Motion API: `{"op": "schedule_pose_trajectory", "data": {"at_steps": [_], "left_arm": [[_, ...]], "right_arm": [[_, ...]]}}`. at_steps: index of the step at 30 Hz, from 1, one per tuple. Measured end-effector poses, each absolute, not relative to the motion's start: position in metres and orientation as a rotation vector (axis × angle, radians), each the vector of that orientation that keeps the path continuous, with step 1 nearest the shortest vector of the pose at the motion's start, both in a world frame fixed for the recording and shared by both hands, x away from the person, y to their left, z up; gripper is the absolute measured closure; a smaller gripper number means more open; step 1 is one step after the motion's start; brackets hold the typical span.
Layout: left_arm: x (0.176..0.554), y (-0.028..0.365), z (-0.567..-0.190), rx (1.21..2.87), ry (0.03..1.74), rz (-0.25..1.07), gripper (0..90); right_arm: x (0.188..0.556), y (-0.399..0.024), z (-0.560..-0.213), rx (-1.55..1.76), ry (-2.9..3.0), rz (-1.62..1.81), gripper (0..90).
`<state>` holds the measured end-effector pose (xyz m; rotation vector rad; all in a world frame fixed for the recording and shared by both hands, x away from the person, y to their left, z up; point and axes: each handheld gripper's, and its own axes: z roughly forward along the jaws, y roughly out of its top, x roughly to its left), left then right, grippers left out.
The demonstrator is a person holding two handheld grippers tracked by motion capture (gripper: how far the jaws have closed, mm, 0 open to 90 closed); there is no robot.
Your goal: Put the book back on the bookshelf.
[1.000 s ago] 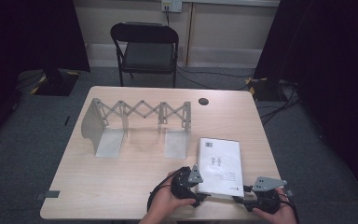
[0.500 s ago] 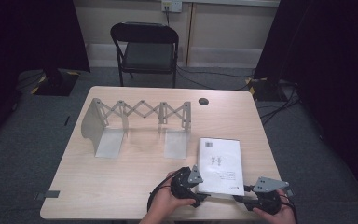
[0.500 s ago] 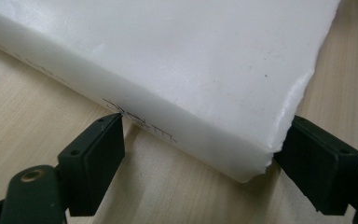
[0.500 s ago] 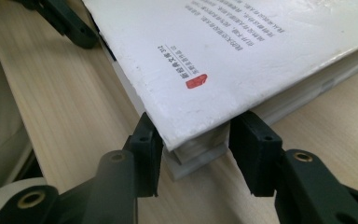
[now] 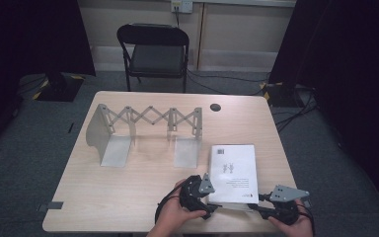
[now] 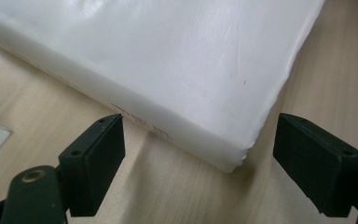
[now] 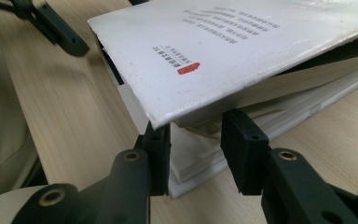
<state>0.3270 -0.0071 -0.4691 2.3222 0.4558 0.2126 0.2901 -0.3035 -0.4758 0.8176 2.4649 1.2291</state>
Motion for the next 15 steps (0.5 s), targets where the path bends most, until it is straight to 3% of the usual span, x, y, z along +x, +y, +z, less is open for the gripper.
{"op": "schedule_pose_trajectory", "data": {"at_steps": [9, 15], "left_arm": [[0.323, -0.045, -0.455, 2.398, 0.302, 0.329, 15.5], [0.328, -0.062, -0.453, 2.379, 0.321, 0.355, 13.6]], "right_arm": [[0.291, -0.303, -0.474, 0.828, 2.463, 1.237, 63.9], [0.292, -0.304, -0.472, 0.825, 2.465, 1.253, 63.8]]}}
